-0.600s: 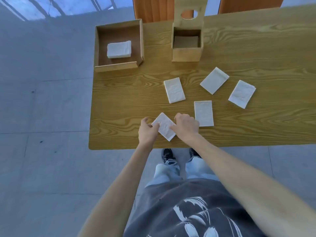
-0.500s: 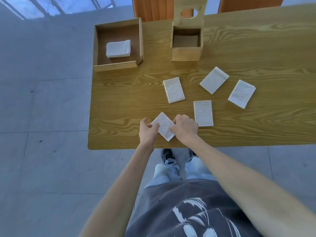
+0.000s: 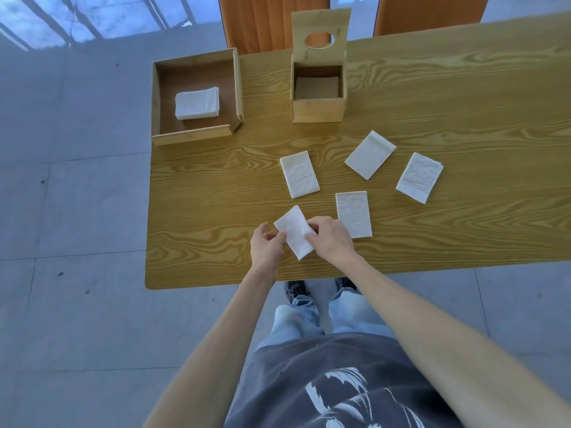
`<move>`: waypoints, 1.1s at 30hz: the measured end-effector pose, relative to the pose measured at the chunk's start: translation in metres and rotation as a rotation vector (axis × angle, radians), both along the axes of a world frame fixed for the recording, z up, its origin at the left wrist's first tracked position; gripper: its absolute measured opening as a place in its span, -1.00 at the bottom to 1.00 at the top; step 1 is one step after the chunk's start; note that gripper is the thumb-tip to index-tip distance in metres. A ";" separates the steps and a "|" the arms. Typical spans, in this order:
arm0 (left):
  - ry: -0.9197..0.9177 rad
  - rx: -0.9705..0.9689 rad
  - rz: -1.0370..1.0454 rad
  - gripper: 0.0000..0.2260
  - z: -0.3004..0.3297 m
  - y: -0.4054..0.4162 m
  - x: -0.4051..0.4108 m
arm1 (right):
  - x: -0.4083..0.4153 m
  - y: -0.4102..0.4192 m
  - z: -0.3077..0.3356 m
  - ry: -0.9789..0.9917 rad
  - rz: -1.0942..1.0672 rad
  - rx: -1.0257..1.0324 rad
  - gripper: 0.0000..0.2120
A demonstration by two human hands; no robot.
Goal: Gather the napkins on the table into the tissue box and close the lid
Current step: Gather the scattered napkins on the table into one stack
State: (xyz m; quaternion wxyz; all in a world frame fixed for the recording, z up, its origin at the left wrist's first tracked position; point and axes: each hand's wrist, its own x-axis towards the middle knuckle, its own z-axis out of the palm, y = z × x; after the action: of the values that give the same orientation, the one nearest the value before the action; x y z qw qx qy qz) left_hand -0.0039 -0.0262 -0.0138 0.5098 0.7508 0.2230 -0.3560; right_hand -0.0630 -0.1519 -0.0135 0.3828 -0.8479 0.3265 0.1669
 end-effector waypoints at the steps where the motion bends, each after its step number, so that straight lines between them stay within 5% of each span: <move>1: -0.008 0.008 -0.009 -0.42 -0.001 -0.004 0.000 | -0.002 -0.005 0.000 -0.025 -0.035 0.045 -0.83; 6: 0.019 -0.044 -0.100 -0.43 0.000 -0.032 0.004 | -0.017 -0.038 0.000 -0.113 -0.240 0.210 -0.73; 10: 0.036 -0.124 -0.169 -0.62 0.007 -0.061 0.002 | -0.033 -0.059 0.007 -0.157 -0.325 0.217 -0.77; 26: -0.174 0.106 -0.297 -0.94 -0.012 -0.115 -0.024 | -0.056 -0.088 -0.005 -0.018 -0.446 -0.119 -0.73; 33: -0.246 0.161 -0.290 -0.87 -0.014 -0.120 -0.026 | -0.050 -0.087 -0.007 0.042 -0.445 -0.204 -0.63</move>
State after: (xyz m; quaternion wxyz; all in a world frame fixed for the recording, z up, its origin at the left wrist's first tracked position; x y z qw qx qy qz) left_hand -0.0299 -0.1459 -0.0281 0.4149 0.8512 0.0765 -0.3122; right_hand -0.1127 -0.2393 -0.0204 0.3155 -0.7857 0.5285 0.0622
